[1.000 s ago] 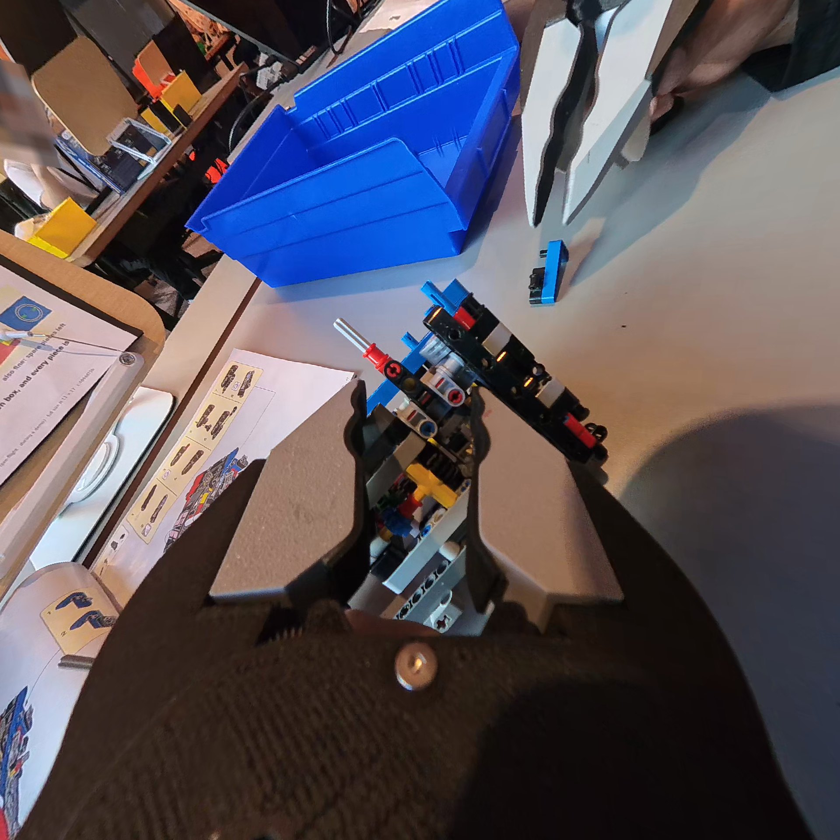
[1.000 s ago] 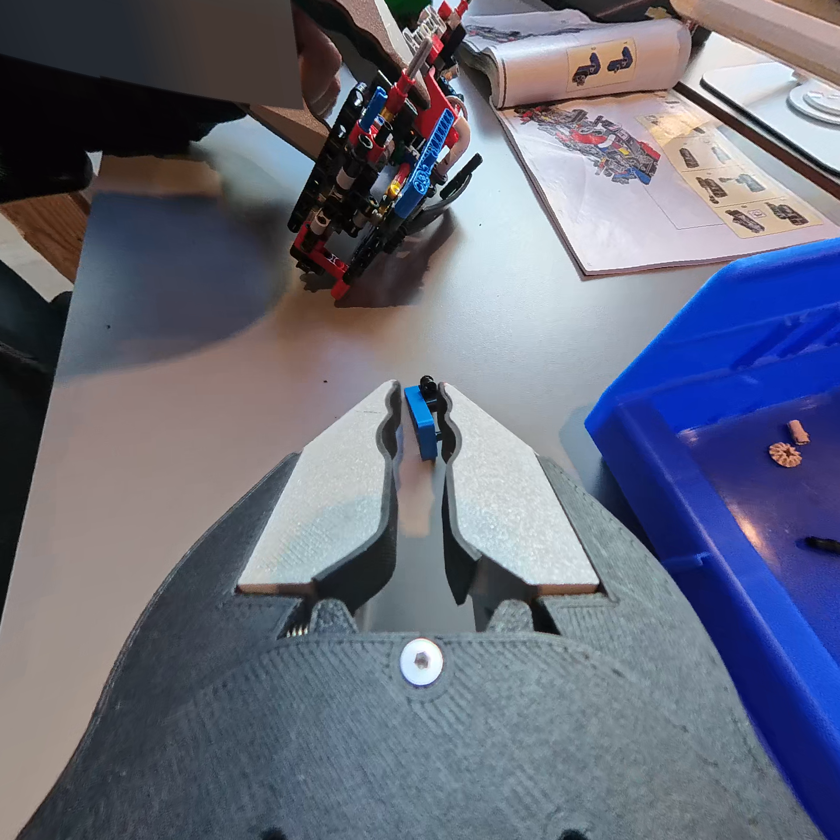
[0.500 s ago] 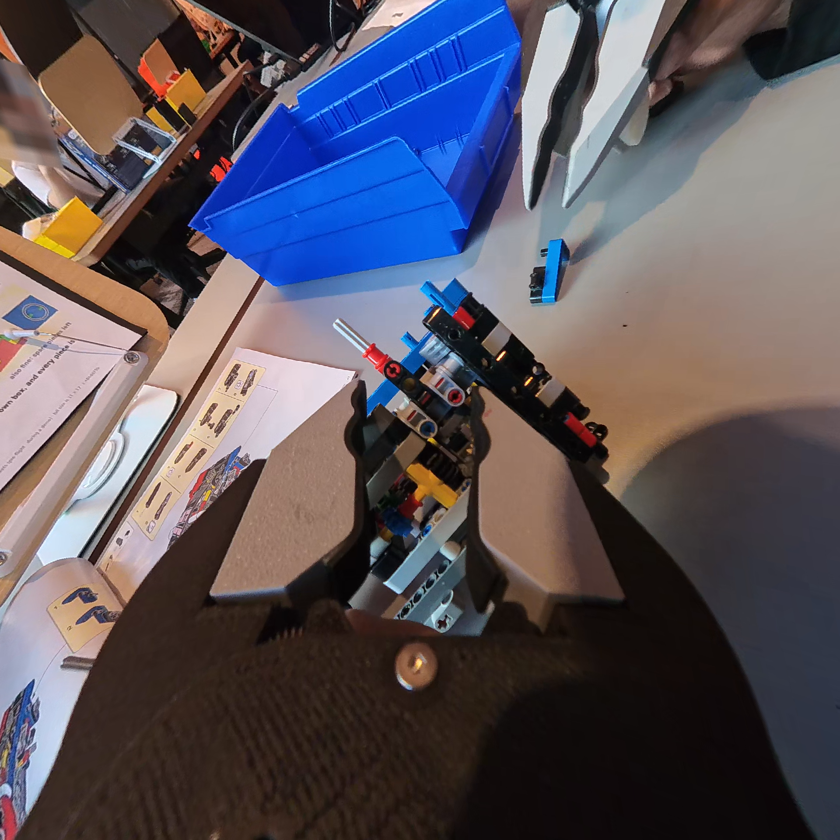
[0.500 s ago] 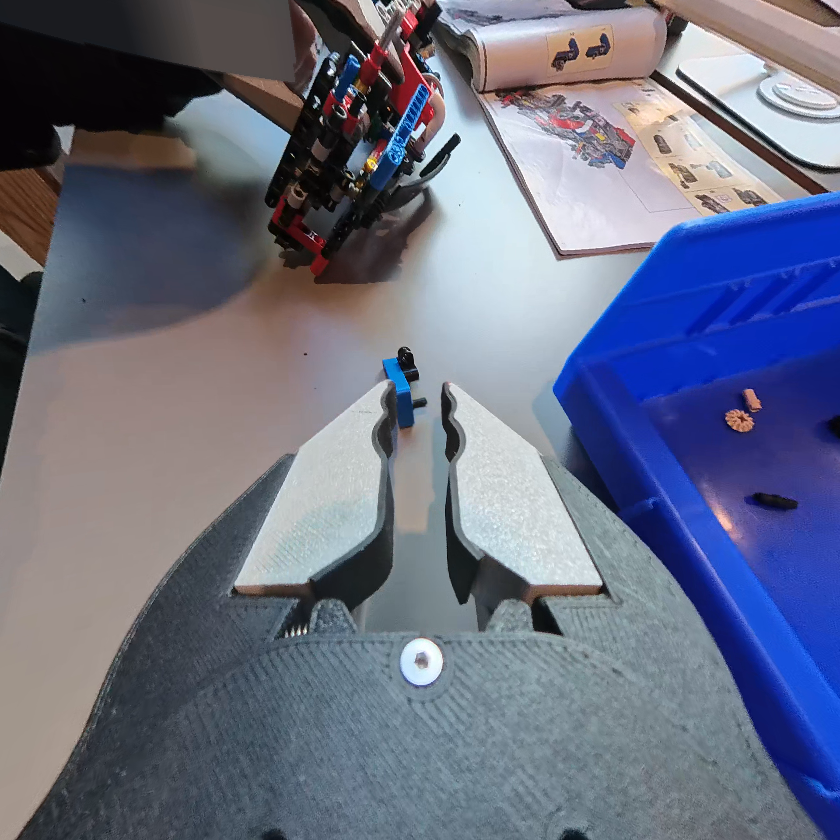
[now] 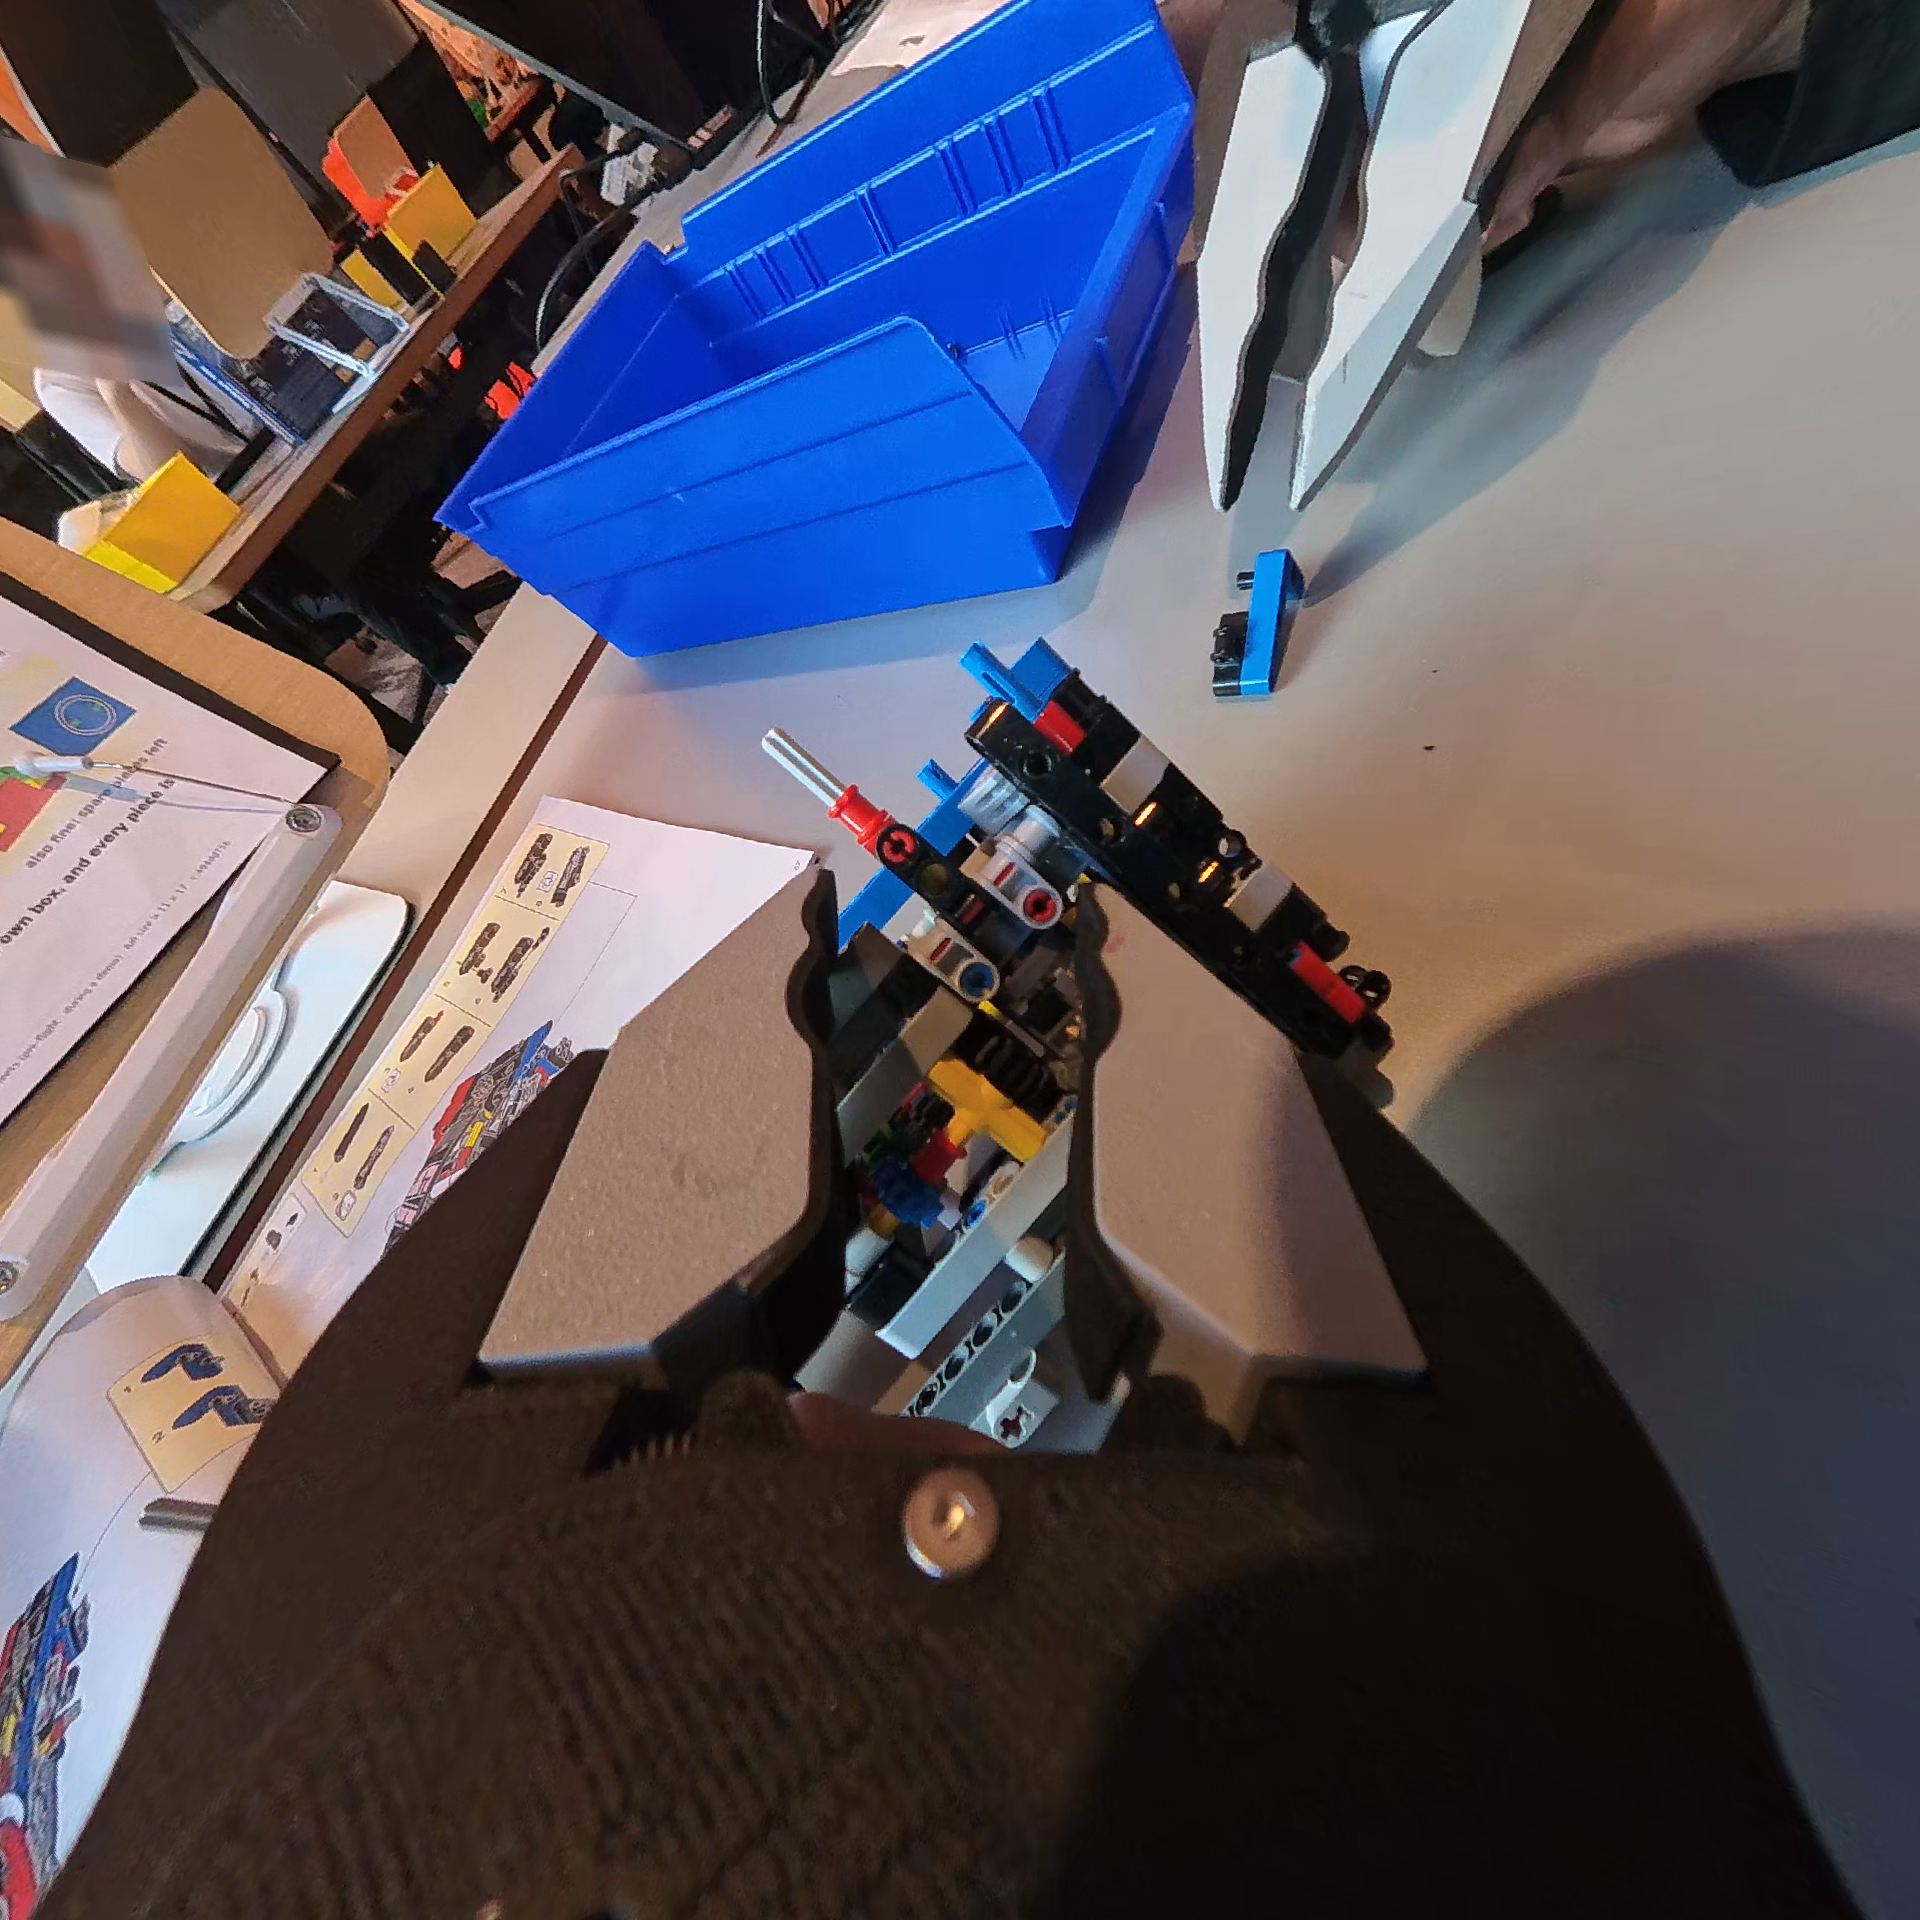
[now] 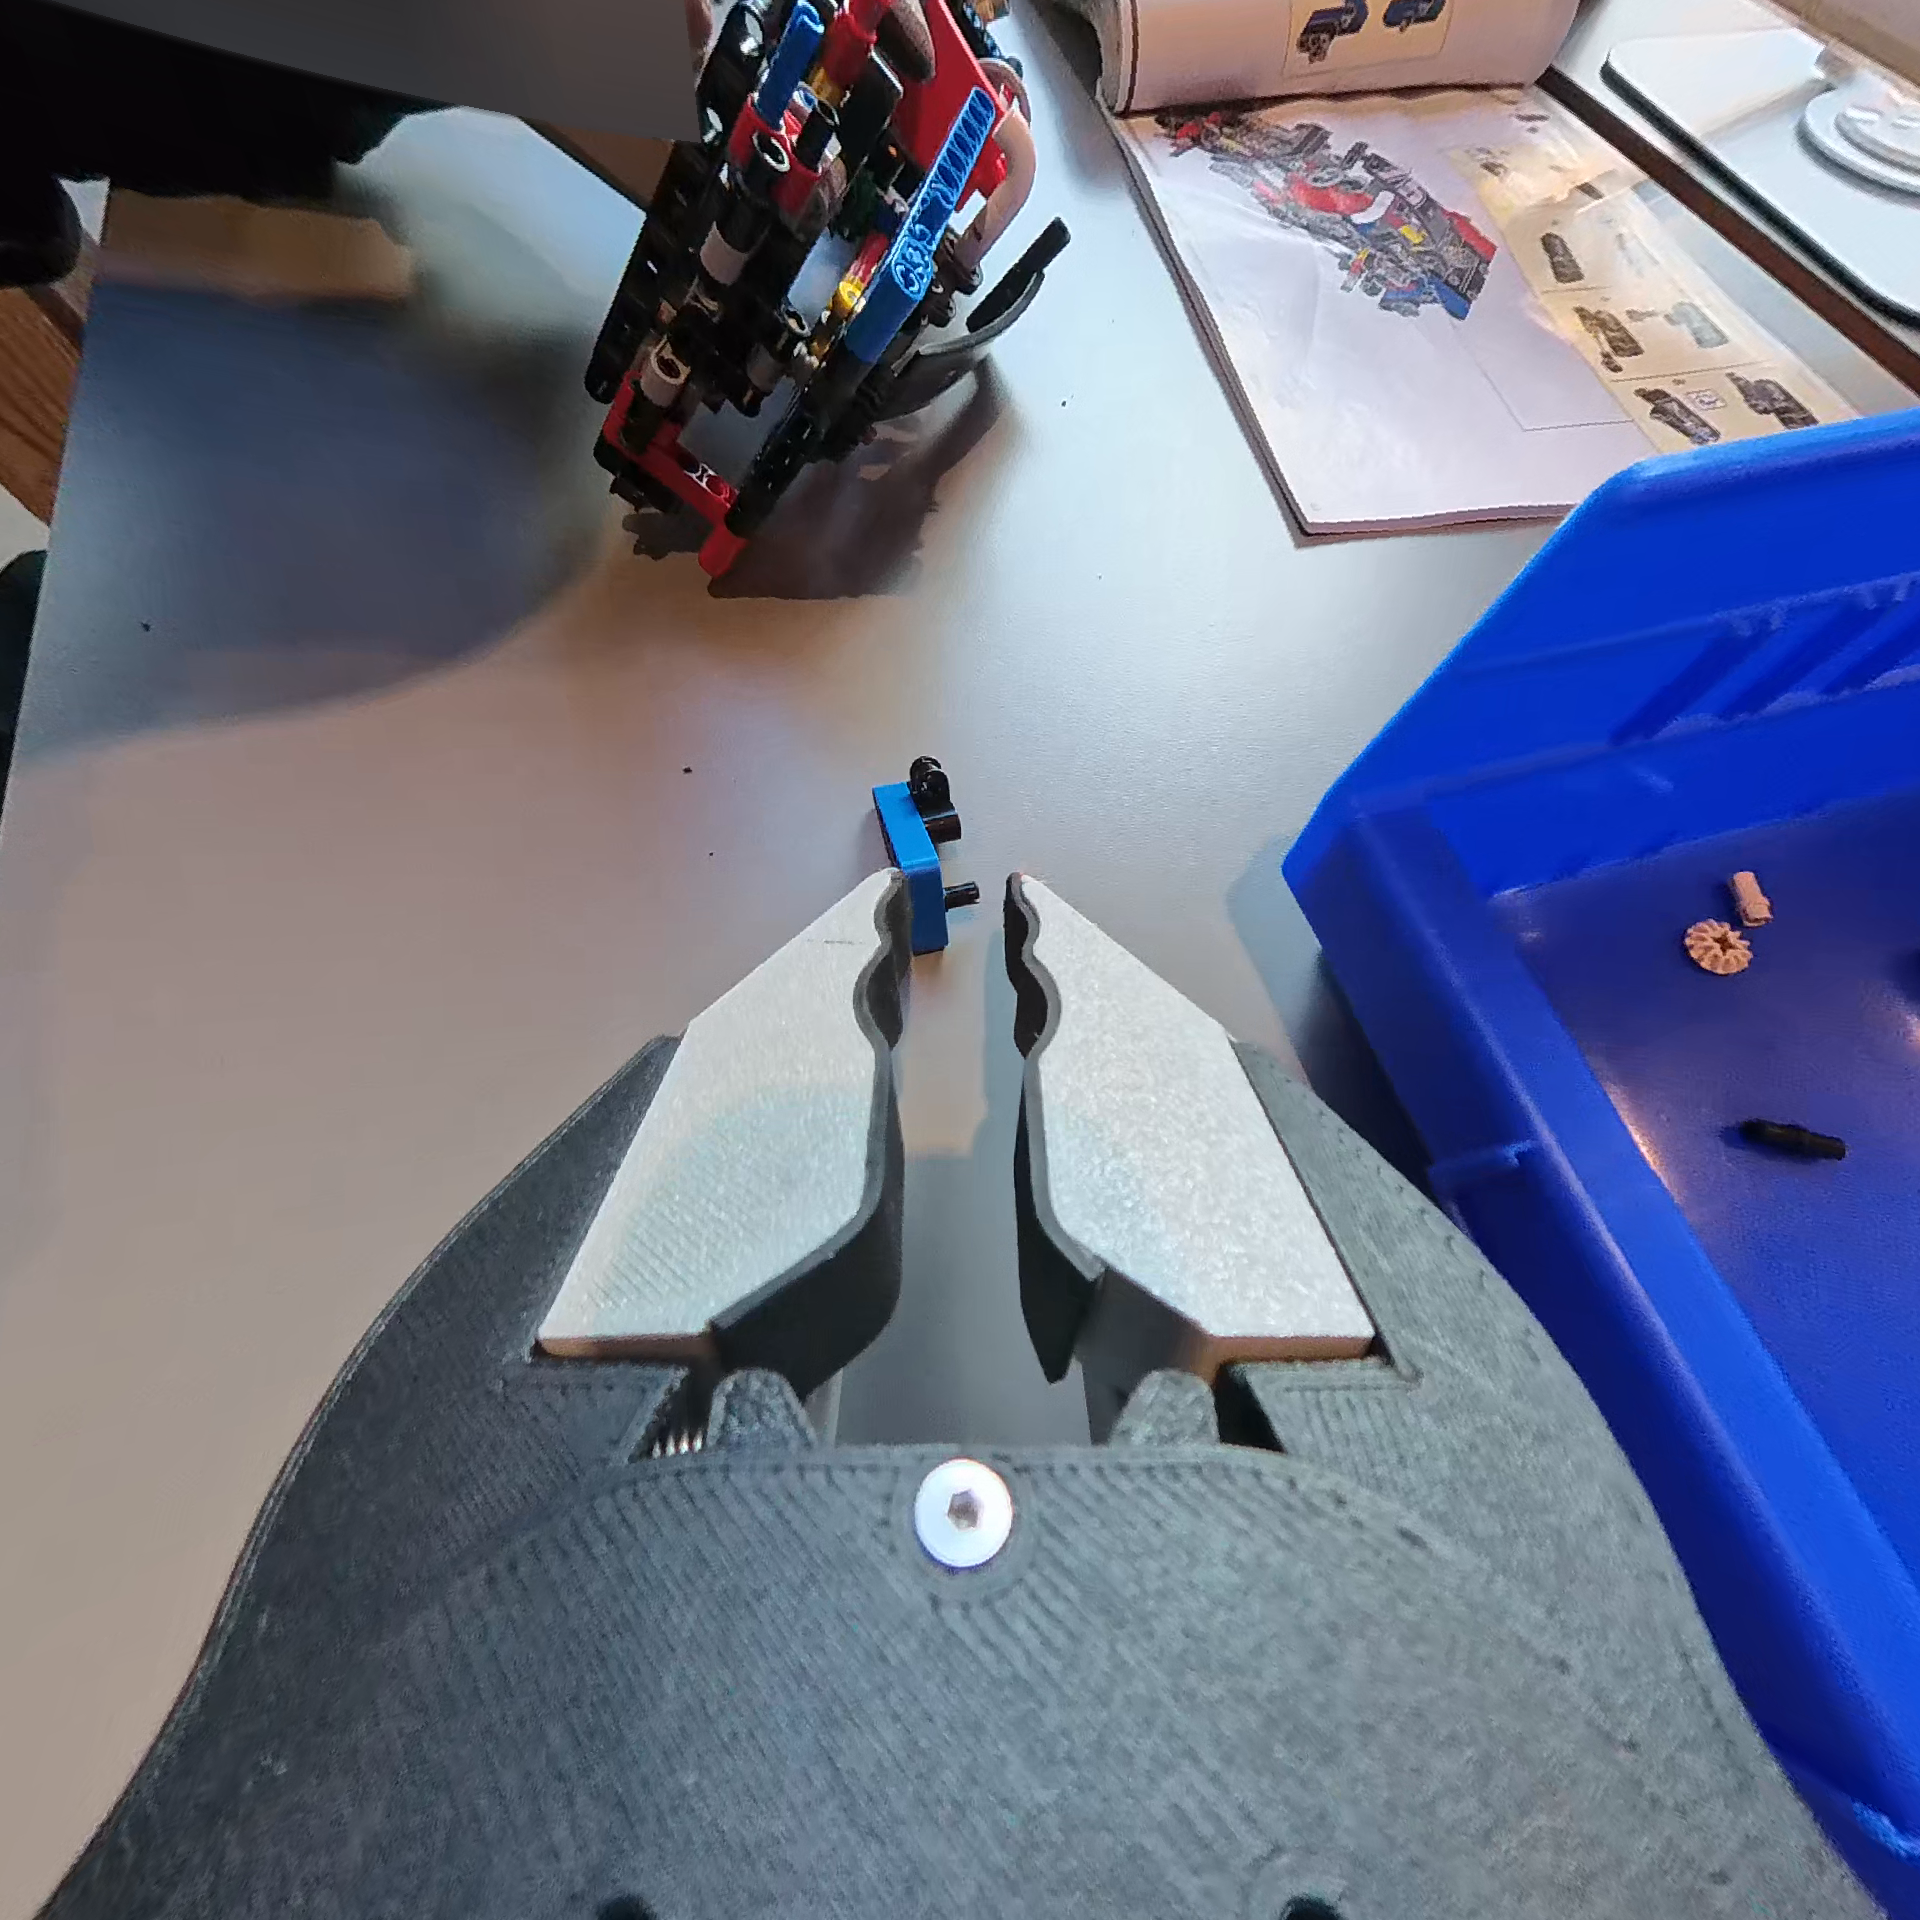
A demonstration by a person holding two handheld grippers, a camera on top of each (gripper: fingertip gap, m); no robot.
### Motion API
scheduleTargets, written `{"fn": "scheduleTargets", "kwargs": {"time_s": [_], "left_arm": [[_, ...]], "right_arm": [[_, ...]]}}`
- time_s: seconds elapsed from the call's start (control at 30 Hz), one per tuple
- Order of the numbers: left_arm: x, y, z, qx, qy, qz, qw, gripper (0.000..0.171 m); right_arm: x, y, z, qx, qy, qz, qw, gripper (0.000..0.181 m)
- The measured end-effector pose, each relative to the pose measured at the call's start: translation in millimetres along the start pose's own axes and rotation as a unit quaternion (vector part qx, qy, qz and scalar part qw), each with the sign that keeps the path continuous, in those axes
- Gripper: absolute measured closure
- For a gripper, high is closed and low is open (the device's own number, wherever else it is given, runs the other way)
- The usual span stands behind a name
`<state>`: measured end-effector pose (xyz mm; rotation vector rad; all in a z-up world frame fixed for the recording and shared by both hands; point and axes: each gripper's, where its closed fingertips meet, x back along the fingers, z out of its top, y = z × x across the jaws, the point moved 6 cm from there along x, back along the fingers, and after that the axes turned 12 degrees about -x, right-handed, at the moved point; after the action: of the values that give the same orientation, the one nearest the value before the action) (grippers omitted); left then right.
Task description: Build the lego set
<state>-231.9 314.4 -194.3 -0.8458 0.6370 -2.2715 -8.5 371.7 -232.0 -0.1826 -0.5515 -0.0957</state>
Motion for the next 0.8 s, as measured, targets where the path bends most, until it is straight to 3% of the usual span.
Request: {"fn": "scheduleTargets", "kwargs": {"time_s": [0.8], "left_arm": [[-0.6,-0.1,0.1,0.001,0.000,0.002,1.000,0.129]], "right_arm": [[-4.0,-2.8,-2.7,0.020,-0.018,-0.009,1.000,0.167]]}}
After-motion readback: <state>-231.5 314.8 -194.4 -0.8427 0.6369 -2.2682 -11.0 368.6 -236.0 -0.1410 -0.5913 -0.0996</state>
